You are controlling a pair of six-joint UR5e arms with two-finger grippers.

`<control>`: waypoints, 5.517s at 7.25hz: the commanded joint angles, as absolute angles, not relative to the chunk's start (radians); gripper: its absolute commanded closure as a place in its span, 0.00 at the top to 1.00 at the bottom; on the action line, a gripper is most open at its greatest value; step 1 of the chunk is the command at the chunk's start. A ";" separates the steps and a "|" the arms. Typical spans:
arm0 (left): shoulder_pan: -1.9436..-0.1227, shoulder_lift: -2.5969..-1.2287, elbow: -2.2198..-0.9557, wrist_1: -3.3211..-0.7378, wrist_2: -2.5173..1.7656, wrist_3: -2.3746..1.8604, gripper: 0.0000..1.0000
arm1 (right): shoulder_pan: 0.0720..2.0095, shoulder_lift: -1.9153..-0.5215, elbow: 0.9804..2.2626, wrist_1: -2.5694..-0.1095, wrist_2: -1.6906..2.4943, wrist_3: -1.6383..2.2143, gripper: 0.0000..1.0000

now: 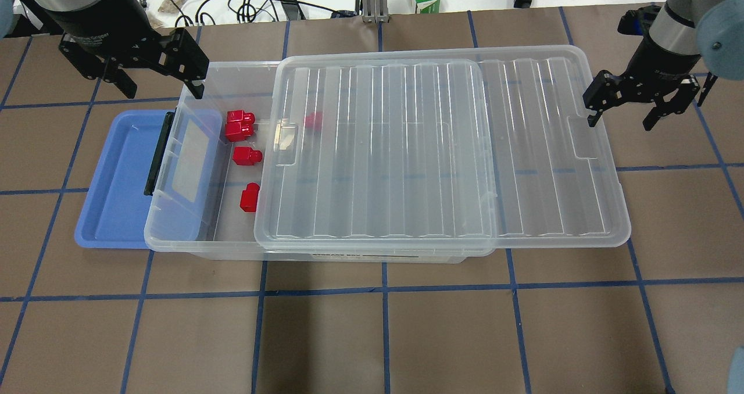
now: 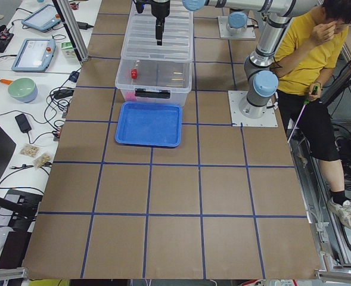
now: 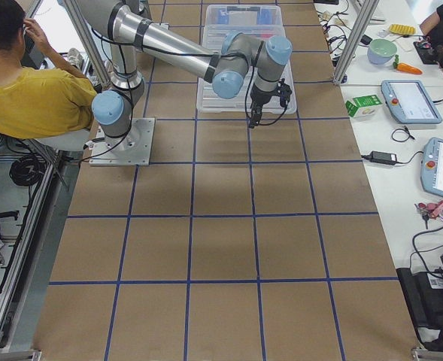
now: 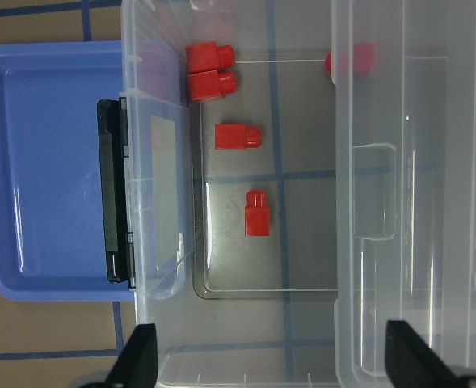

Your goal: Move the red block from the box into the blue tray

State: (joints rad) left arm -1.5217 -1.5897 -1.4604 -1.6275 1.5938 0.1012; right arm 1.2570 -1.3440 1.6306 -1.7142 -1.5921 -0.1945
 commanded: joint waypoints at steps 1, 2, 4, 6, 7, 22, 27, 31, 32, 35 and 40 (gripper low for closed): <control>-1.523 -1.591 -1.462 -1.628 1.594 0.101 1.00 | 1.232 -1.344 1.631 -1.715 -1.594 -0.224 1.00; -1.523 -1.591 -1.462 -1.628 1.594 0.101 1.00 | 1.232 -1.344 1.631 -1.713 -1.594 -0.224 1.00; -1.523 -1.591 -1.462 -1.628 1.594 0.101 1.00 | 1.233 -1.345 1.629 -1.713 -1.591 -0.224 1.00; -1.526 -1.589 -1.480 -1.628 1.595 0.101 1.00 | 1.244 -1.374 1.606 -1.700 -1.574 -0.215 1.00; -1.525 -1.597 -1.489 -1.629 1.592 0.104 1.00 | 1.267 -1.406 1.580 -1.680 -1.571 -0.213 1.00; -1.517 -1.782 -1.948 -1.114 1.583 0.187 1.00 | 1.430 -1.559 1.614 -1.559 -1.563 -0.087 1.00; -1.462 -1.792 -2.016 -1.052 1.532 0.189 1.00 | 1.430 -1.562 1.620 -1.559 -1.565 -0.086 1.00; -1.468 -1.833 -2.017 -1.017 1.529 0.184 1.00 | 1.430 -1.563 1.629 -1.557 -1.563 -0.086 1.00; -1.488 -1.841 -2.016 -1.003 1.532 0.180 1.00 | 1.430 -1.563 1.629 -1.557 -1.563 -0.086 1.00; -1.488 -1.858 -2.017 -0.977 1.531 0.180 0.94 | 1.431 -1.562 1.629 -1.557 -1.563 -0.084 1.00; -1.488 -1.879 -2.019 -0.979 1.537 0.132 0.52 | 1.430 -1.562 1.629 -1.555 -1.565 -0.084 1.00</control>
